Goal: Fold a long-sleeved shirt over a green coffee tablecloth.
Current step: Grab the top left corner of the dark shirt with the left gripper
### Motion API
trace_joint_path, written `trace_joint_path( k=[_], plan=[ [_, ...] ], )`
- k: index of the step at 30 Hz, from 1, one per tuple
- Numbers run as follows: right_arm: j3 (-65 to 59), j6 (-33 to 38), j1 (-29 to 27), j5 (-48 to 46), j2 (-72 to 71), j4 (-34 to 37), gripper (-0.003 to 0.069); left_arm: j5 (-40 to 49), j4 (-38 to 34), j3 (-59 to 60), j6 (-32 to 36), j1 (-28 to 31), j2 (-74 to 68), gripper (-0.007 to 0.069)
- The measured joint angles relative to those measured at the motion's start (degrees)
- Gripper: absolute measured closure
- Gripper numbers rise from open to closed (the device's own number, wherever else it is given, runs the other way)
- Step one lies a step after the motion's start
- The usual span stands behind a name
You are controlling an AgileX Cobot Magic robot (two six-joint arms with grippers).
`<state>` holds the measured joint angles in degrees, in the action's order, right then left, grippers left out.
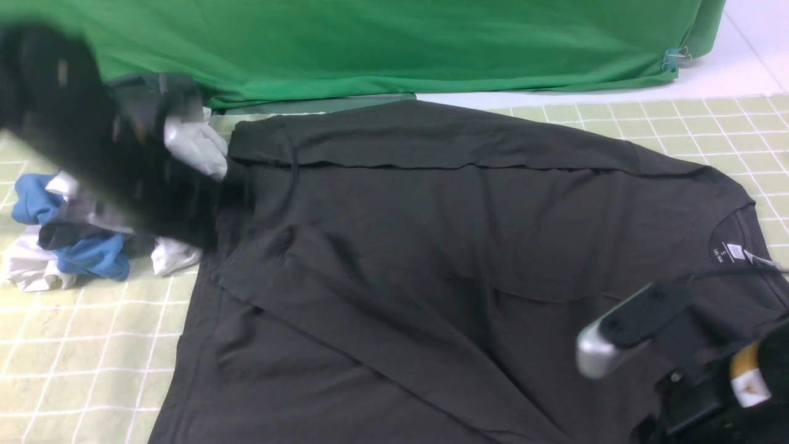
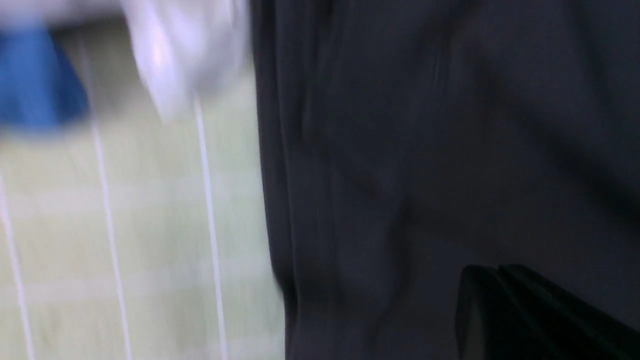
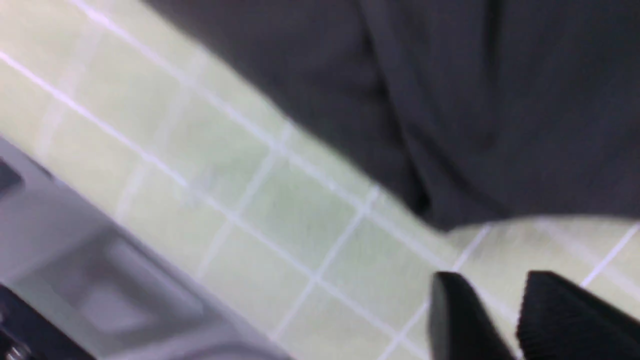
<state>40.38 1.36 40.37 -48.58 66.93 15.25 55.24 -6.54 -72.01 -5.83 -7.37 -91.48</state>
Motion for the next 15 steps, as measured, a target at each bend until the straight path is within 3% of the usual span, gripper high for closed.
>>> trace_joint_path(
  k=[5, 10, 15],
  plan=[
    [0.0, 0.2, 0.0, 2.7, -5.7, -0.2, 0.0617, 2.0, 0.3, -17.7, -0.5, 0.7, -14.0, 0.0599],
    [0.0, 0.2, 0.0, 2.7, -5.9, -0.3, 0.0629, 4.5, 0.3, -30.8, -6.8, 0.7, -24.6, 0.0534],
    [0.0, 0.2, 0.0, 2.7, -5.9, -0.4, 0.0625, 7.0, -0.1, -43.3, -10.0, 0.7, -35.9, 0.0352]
  ],
)
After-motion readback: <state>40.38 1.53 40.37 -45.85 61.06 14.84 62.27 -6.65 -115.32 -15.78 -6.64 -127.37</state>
